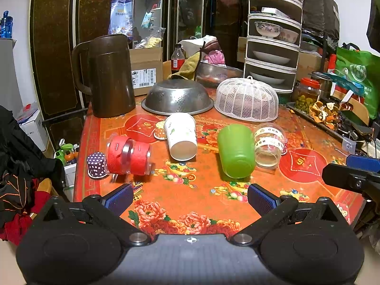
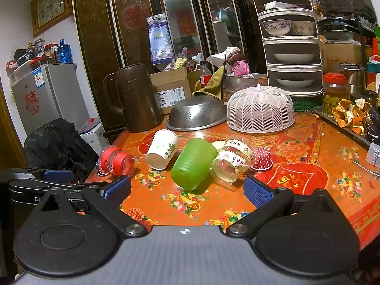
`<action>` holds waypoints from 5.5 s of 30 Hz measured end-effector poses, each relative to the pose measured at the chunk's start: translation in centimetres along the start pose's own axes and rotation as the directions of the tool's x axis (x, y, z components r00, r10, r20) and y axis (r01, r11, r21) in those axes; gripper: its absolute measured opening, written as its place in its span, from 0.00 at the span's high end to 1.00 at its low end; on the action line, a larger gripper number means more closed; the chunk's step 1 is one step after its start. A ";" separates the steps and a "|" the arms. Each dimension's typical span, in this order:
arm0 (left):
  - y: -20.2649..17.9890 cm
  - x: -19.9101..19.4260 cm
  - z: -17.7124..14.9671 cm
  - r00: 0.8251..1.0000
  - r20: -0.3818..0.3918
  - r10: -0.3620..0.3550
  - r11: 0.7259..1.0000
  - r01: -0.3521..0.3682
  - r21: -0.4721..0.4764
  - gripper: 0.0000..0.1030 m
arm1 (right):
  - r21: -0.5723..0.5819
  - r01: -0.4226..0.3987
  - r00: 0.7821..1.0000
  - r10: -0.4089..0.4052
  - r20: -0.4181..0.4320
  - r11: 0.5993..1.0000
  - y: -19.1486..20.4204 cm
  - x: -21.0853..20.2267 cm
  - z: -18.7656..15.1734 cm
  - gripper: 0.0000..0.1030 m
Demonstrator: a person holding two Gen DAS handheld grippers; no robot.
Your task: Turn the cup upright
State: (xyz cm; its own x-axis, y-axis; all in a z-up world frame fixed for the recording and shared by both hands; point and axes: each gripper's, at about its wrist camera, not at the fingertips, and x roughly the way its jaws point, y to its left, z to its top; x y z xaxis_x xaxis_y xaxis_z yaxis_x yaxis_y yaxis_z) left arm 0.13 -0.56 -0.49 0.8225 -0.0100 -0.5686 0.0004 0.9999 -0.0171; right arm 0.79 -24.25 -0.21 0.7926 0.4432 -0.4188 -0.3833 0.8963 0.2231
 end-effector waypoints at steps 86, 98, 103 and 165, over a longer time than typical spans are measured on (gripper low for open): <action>-7.9 17.6 6.5 0.932 -0.359 -0.045 0.994 0.077 0.076 0.15 | 0.191 0.033 0.999 -0.026 -0.039 0.981 -10.2 -1.2 -3.1 0.01; -8.0 17.8 6.1 0.928 -0.370 -0.044 0.993 0.082 0.086 0.37 | 0.190 0.020 0.999 -0.011 -0.050 0.982 -10.3 -0.7 -3.3 0.01; -6.8 14.6 5.6 0.946 -0.318 -0.068 0.992 0.098 0.078 0.37 | 0.179 0.011 0.999 -0.001 -0.053 0.984 -9.6 -0.4 -3.0 0.01; -5.6 1.1 -7.5 0.928 -0.233 -0.290 0.952 0.256 -0.165 0.37 | 0.379 -0.114 0.817 0.303 -0.490 0.918 -1.4 7.4 -2.1 0.25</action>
State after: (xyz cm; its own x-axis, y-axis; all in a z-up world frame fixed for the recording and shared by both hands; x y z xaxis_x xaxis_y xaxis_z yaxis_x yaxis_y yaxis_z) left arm -3.30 -6.31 -7.20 0.6308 -0.3024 -0.7146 0.1171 0.9475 -0.2976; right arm 6.17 -22.16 -5.43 0.2989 0.6421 -0.7059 -0.2627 0.7665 0.5860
